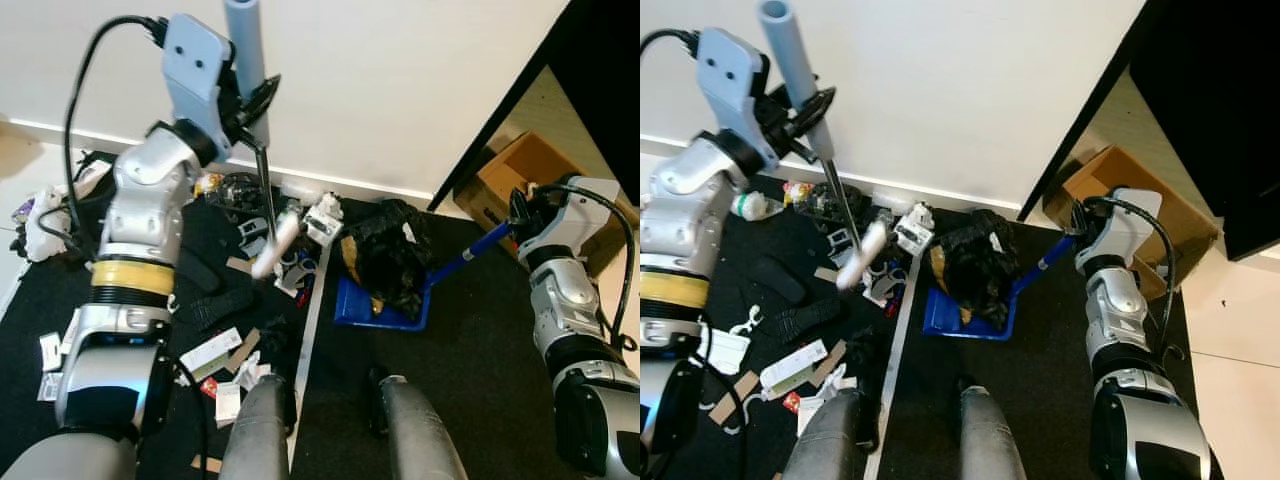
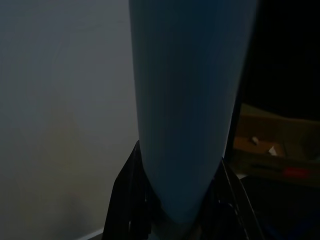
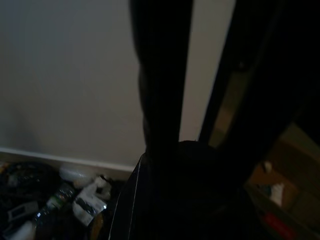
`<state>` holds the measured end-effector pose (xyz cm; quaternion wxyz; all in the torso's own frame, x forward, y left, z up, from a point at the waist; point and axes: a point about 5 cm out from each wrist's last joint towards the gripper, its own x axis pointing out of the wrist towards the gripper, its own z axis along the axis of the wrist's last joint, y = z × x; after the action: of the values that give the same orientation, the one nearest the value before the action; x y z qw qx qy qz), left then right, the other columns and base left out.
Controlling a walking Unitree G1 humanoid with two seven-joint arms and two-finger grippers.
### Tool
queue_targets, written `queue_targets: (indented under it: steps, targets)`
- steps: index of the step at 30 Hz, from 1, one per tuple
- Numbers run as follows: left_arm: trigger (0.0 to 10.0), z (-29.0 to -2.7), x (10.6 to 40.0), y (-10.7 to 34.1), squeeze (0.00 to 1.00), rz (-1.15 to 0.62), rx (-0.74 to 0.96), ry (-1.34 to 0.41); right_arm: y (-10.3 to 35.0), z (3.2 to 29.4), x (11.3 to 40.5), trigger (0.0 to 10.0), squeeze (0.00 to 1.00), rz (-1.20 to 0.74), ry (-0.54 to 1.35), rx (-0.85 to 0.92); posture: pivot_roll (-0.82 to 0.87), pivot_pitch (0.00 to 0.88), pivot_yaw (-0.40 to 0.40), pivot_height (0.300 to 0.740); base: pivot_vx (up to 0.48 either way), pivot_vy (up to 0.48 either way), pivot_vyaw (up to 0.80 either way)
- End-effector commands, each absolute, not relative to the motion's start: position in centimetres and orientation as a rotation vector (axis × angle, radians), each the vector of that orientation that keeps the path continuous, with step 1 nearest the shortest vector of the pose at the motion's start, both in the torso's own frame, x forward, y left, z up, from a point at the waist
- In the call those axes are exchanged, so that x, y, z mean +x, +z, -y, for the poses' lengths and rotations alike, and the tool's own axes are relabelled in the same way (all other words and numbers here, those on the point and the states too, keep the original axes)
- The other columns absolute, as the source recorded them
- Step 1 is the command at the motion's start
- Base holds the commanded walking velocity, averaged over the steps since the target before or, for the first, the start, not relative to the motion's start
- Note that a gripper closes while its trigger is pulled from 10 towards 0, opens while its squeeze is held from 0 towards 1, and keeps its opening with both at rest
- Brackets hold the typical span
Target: Sweep floor
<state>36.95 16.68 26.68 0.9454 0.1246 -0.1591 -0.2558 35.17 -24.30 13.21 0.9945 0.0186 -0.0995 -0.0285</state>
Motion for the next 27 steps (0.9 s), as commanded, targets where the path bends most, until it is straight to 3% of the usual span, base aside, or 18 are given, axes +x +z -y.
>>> queue_targets:
  steps: [1, 15, 27]
  targets:
    - [10.0, -15.5, 36.6, 27.5, 0.0, 0.397, 0.26, -0.54, 14.5, 24.3, 35.2, 10.0, 0.0, 0.289, -0.053, 0.051, -0.02, 0.162, -0.038, 0.74, 0.0, 0.0, 0.0]
    - [10.0, -16.7, 36.7, 26.4, 0.0, 0.36, 0.377, -0.472, 15.7, 23.0, 35.6, 10.0, 0.0, 0.354, 0.002, 0.088, -0.01, 0.137, -0.036, 0.74, 0.0, 0.0, 0.0]
    - [10.0, -18.7, 36.7, 25.7, 0.0, 0.331, 0.445, -0.351, 12.6, 25.2, 33.1, 10.0, 0.0, 0.269, -0.038, 0.057, 0.0, 0.135, -0.04, 0.74, 0.0, 0.0, 0.0]
